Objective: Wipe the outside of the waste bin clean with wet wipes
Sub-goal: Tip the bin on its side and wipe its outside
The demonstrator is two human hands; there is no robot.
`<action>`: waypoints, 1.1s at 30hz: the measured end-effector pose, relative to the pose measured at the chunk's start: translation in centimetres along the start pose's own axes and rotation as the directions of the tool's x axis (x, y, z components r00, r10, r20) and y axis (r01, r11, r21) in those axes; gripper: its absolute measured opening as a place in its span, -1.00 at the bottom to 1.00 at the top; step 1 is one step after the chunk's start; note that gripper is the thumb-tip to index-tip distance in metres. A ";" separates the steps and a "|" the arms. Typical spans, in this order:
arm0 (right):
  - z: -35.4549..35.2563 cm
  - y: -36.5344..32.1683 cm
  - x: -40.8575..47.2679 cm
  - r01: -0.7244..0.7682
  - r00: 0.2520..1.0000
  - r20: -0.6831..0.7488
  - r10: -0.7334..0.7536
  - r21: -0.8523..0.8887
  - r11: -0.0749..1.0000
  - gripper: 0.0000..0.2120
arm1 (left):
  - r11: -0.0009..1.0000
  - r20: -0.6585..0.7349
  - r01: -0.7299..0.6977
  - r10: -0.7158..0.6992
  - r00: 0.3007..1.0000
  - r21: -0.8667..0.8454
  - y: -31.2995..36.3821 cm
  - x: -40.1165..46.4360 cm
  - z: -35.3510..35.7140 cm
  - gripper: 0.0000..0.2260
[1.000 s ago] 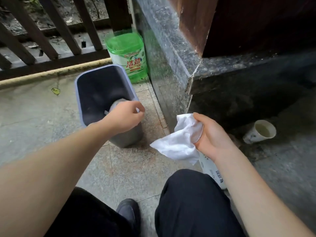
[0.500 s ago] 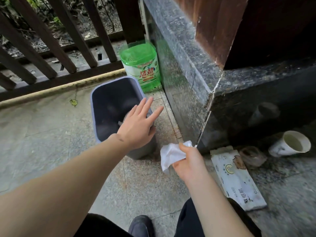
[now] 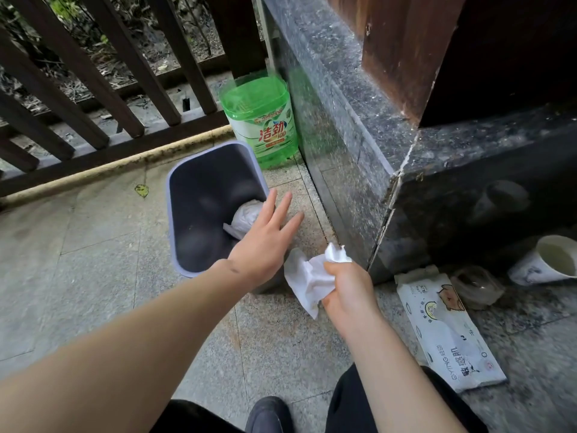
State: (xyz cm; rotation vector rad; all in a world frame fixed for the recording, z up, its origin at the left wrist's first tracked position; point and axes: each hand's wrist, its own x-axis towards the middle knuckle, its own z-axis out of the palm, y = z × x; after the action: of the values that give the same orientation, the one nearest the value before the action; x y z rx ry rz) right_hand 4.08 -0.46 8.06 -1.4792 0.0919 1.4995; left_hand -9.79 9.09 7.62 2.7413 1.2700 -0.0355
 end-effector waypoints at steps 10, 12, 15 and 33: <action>0.8 0.2 -0.4 -0.023 0.998 -0.056 0.023 -0.002 1.000 -0.71 | 0.998 -0.136 -0.002 -0.007 0.991 -0.066 -1.8 -5.4 -1.3 -0.29; 1.2 0.5 -0.5 0.008 0.999 -0.040 -0.009 -0.018 1.000 -0.75 | 0.996 -0.155 -0.031 0.018 0.988 -0.087 -1.8 -6.8 -1.7 -0.29; 1.8 0.8 -1.2 0.093 0.995 -0.038 -0.093 -0.012 0.996 -0.78 | 0.990 -0.200 -0.044 0.017 0.980 -0.133 -1.3 -8.4 -2.2 -0.31; 0.4 -1.2 -1.6 0.213 0.977 -0.039 -0.210 0.248 0.945 -0.67 | 0.862 -0.036 0.244 -0.289 0.957 -0.445 -1.5 -10.6 -4.2 -0.41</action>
State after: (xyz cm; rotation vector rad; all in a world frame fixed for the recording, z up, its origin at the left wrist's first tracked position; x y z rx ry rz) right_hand 4.26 -0.47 10.06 -1.2519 0.1219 1.2563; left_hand -17.97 2.49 12.36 2.1972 1.4666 0.3294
